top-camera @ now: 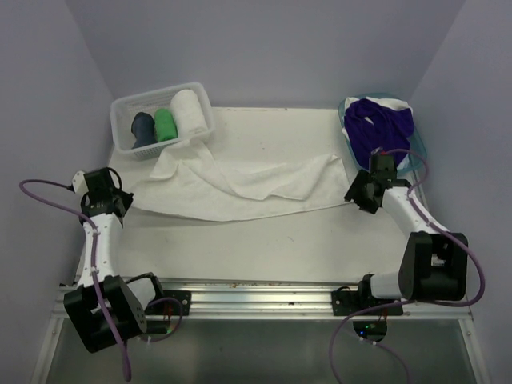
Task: Roll the towels
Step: Flatten the towel
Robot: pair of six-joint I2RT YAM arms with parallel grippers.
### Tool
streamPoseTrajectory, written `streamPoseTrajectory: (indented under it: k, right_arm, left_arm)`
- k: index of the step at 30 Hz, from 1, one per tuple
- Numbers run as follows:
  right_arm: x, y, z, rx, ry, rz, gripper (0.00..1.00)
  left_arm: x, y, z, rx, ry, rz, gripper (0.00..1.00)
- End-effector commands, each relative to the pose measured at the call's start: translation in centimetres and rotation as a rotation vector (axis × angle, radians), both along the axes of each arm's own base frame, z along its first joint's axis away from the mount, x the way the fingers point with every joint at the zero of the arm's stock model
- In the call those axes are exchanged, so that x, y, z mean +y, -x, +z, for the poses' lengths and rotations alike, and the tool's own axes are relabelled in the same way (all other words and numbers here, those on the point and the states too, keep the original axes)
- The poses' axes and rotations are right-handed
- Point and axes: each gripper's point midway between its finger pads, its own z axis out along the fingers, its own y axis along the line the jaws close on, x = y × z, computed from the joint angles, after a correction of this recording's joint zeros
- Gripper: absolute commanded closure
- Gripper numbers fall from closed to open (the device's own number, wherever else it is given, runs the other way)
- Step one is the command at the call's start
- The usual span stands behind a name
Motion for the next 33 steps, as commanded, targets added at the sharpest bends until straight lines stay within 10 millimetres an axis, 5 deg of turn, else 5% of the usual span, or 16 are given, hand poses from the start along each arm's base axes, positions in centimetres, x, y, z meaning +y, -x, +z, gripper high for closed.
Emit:
streamPoseTrajectory:
  k: [1,7,18,21,22,24,29,33]
  right_arm:
    - [0.0,0.1,-0.2,-0.022,-0.038,-0.047,0.43]
    - [-0.4,-1.1,-2.3,0.000,-0.040,-0.076,0.41]
    - [-0.1,-5.7,-4.9,-0.042,-0.109,-0.191,0.45]
    - [-1.0,-6.6,-5.0,-0.074,-0.080,-0.252,0.63]
    - [-1.2,-6.9,-5.2,-0.079,-0.082,-0.271,0.82]
    - [-1.2,-7.4,-4.9,-0.100,-0.090,-0.284,1.00]
    - [-1.2,-7.2,-1.0,-0.182,-0.096,-0.273,1.00]
    - [-1.4,-4.2,1.3,-0.179,-0.061,-0.251,1.00]
  left_arm:
    - [1.0,0.0,0.5,-0.003,0.017,0.031,1.00]
    - [0.4,-0.4,-0.7,0.014,0.055,-0.014,1.00]
    - [0.0,-1.5,0.4,-0.009,0.061,-0.067,1.00]
    - [-0.1,-1.8,0.7,-0.017,0.066,-0.082,1.00]
    - [-0.2,-1.8,0.7,-0.018,0.068,-0.087,1.00]
    - [-0.3,-2.0,0.8,-0.022,0.071,-0.100,1.00]
    - [-0.3,-2.2,1.5,-0.019,0.060,-0.119,1.00]
    - [-0.7,-2.4,2.2,-0.028,0.066,-0.149,1.00]
